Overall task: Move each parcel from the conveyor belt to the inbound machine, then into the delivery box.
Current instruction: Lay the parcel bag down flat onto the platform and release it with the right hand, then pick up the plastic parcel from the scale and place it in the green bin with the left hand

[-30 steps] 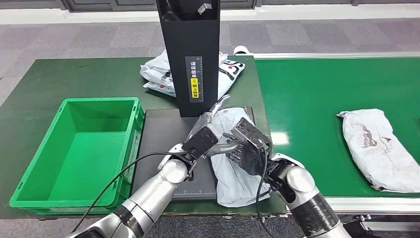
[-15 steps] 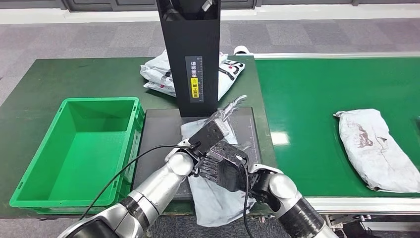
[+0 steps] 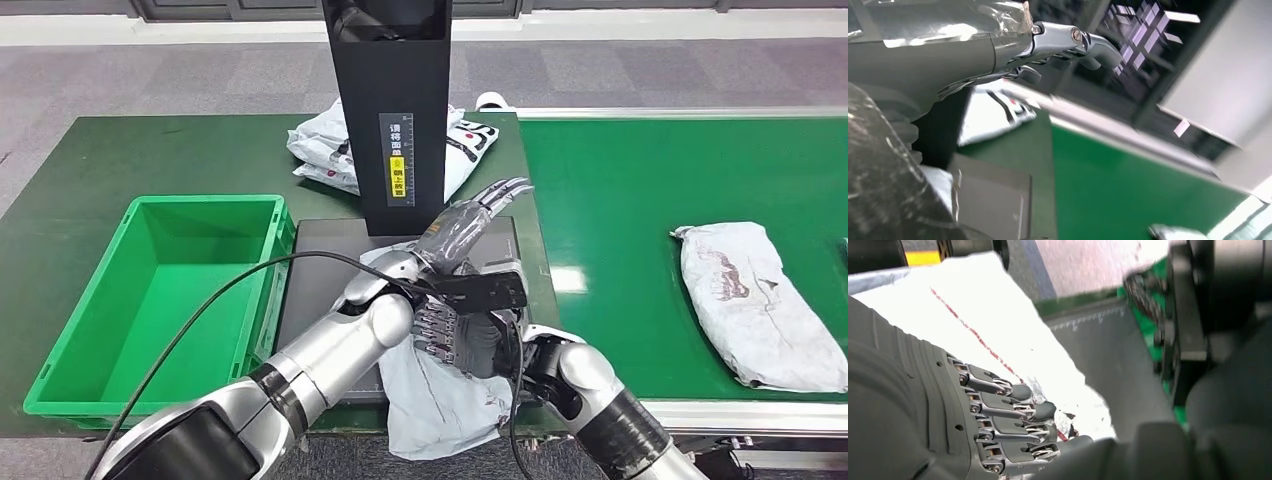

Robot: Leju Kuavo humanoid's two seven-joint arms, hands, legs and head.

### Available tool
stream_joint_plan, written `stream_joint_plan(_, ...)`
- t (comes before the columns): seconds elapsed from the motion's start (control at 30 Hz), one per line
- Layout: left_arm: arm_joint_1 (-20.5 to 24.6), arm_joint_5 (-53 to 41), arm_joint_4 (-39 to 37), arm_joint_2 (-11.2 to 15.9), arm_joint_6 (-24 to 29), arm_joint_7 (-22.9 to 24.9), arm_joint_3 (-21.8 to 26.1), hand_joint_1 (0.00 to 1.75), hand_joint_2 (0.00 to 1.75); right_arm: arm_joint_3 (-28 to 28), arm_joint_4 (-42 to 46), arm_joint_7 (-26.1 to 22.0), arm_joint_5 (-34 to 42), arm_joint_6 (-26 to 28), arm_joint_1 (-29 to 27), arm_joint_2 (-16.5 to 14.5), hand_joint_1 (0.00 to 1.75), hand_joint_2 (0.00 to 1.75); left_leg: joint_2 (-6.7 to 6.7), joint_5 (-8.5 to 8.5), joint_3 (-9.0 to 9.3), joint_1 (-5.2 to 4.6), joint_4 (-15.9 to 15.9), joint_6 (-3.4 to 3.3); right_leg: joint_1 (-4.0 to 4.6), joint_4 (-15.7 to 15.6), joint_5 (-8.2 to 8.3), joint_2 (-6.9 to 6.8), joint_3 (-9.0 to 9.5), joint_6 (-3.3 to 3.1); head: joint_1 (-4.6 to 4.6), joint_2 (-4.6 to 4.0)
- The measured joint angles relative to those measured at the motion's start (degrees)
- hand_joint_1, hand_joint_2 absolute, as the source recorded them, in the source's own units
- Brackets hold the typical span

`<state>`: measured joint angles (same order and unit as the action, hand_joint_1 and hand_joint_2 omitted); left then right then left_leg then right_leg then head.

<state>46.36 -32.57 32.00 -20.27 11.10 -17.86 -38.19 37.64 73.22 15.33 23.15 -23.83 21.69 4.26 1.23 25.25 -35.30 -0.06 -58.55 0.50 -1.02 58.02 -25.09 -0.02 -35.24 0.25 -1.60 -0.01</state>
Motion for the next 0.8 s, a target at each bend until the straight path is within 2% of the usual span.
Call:
stream_joint_plan(0.1,-1.08,1.11,-0.5,0.23,5.77,1.61,-0.68,0.0,1.75,-0.22,0.8,-1.96,-2.29,0.7,-1.46,1.16,0.0,1.75,0.02,0.02,-0.03,-0.01,0.0,0.0,0.0,0.0,-0.02,-0.01,-0.02,0.02,-0.01,-0.01)
stream_joint_plan(0.2,-2.61,7.21,-0.56,0.43,10.64,1.51,0.38,0.0,1.75,-0.49,0.99,-2.4,-3.52,0.73,-1.87,1.46,0.0,1.75,0.01,0.02,-0.04,0.0,0.01,0.0,0.01,0.0,-0.03,0.0,-0.03,0.01,-0.02,0.0)
stream_joint_plan(0.33,-2.74,11.93,-2.47,1.32,15.03,2.99,6.02,0.0,1.75,-0.56,2.07,-4.16,-5.73,0.01,-1.69,1.55,0.0,1.75,-0.21,0.01,0.09,0.04,0.06,0.07,0.04,0.01,0.0,0.18,-0.03,-0.06,0.02,0.0)
stream_joint_plan(0.43,-3.75,11.93,-5.29,3.46,16.78,4.95,10.36,0.0,1.75,-0.57,3.98,-6.48,-6.84,-0.71,-0.82,1.43,0.0,1.75,-0.58,-0.04,0.25,0.07,0.09,0.14,0.09,0.01,0.07,0.53,-0.08,-0.17,-0.05,0.0)
stream_joint_plan(0.63,-4.38,12.75,-8.34,6.12,19.08,5.77,16.73,0.0,1.75,-0.55,3.92,-10.56,-8.65,-2.39,0.59,1.36,0.0,1.75,-0.23,-0.22,0.04,0.17,0.08,0.24,0.16,0.03,0.13,0.26,-0.13,-0.21,-0.04,-0.01)
stream_joint_plan(0.8,-4.4,9.63,-10.05,7.84,19.51,7.79,18.1,0.0,1.75,-0.55,2.97,-12.31,-9.34,-3.1,1.92,1.04,0.0,1.75,-0.13,-0.22,0.0,0.17,0.08,0.23,0.16,0.02,0.14,0.18,-0.14,-0.21,-0.03,-0.01)
